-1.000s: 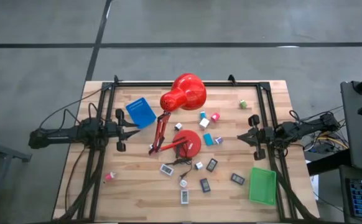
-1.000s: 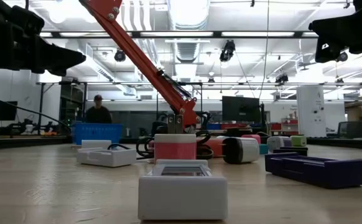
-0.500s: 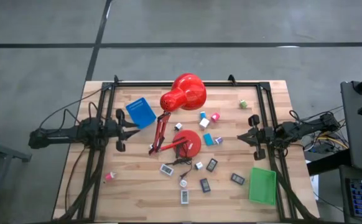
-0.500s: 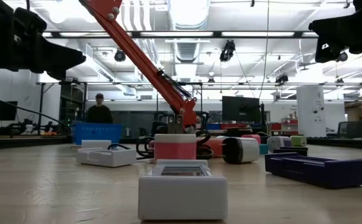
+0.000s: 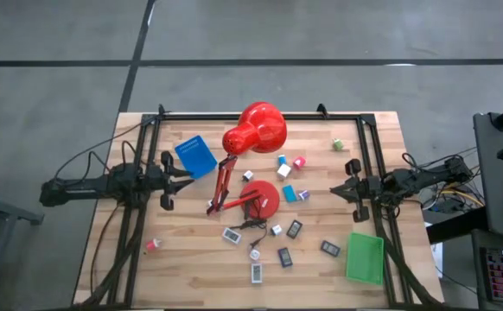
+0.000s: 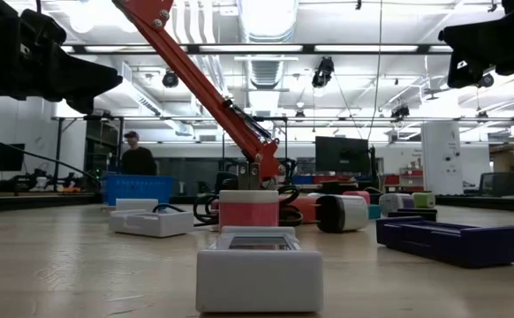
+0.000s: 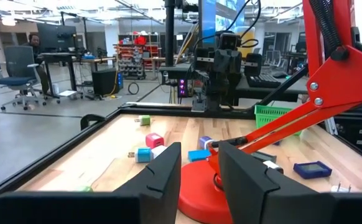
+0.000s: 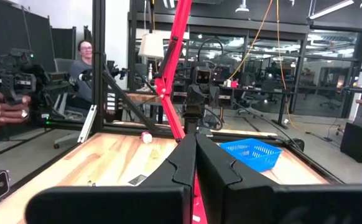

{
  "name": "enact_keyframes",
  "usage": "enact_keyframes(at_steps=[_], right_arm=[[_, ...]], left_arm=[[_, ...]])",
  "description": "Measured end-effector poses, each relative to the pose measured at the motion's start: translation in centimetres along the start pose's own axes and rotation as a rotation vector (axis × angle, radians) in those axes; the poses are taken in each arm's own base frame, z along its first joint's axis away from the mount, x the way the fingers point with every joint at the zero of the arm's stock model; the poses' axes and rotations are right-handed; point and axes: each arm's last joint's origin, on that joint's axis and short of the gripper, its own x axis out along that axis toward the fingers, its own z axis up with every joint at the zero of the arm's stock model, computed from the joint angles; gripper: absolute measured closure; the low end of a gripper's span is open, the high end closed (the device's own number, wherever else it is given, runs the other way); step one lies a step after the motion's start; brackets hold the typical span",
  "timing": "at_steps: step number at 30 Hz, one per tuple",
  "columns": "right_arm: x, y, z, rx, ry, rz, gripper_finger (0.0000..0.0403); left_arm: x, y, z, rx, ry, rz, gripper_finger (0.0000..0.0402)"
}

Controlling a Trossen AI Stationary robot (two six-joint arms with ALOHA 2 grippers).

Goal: Pick & Place Office items
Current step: Put the purple charger adapter into the blue bin

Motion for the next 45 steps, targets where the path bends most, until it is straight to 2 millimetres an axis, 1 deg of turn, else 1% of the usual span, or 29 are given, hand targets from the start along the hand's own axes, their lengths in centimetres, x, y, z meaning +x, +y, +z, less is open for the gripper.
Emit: enact_keyframes(at_steps=[7, 9, 22, 25, 29, 32, 35, 37, 42, 45], right_arm=[[0.0, 0.0, 0.3, 0.013, -0.029, -0.002, 0.0394], [0.0, 0.0, 0.3, 0.034, -0.03, -0.002, 0.0394], [0.0, 0.0, 0.2, 0.031, -0.018, -0.002, 0.0394], [0.0, 0.0, 0.2, 0.07, -0.018, -0.009, 0.0394], [0.0, -0.2, -0.1, 0.161, 0.006, -0.061, 0.0389], [0.0, -0.2, -1.0, 0.199, 0.095, -0.09, 0.037], [0.1, -0.2, -1.7, 0.223, 0.17, -0.144, 0.0334], [0.4, -0.2, -1.8, 0.232, 0.194, -0.155, 0.0303], [1.0, -0.3, -1.6, 0.278, 0.252, -0.205, 0.0219], [1.5, -0.3, -1.2, 0.285, 0.307, -0.224, 0.0179]], left_arm=[[0.0, 0.0, 0.0, -0.007, 0.0, 0.012, 0.0291], [0.0, 0.0, 0.0, -0.007, -0.001, 0.012, 0.0291], [0.0, 0.0, 0.1, -0.004, -0.011, 0.012, 0.0291], [0.0, 0.0, 0.2, -0.005, -0.019, 0.011, 0.0291], [0.0, 0.0, 0.2, -0.018, -0.02, 0.006, 0.0291], [0.0, 0.0, 0.2, -0.037, -0.02, 0.004, 0.0287], [0.0, 0.0, 0.2, -0.042, -0.021, 0.005, 0.0272], [0.0, 0.0, 0.2, -0.047, -0.024, 0.006, 0.0253], [0.0, 0.0, 0.2, -0.086, -0.021, 0.006, 0.019], [0.1, 0.0, 0.2, -0.089, -0.014, 0.006, 0.0164]])
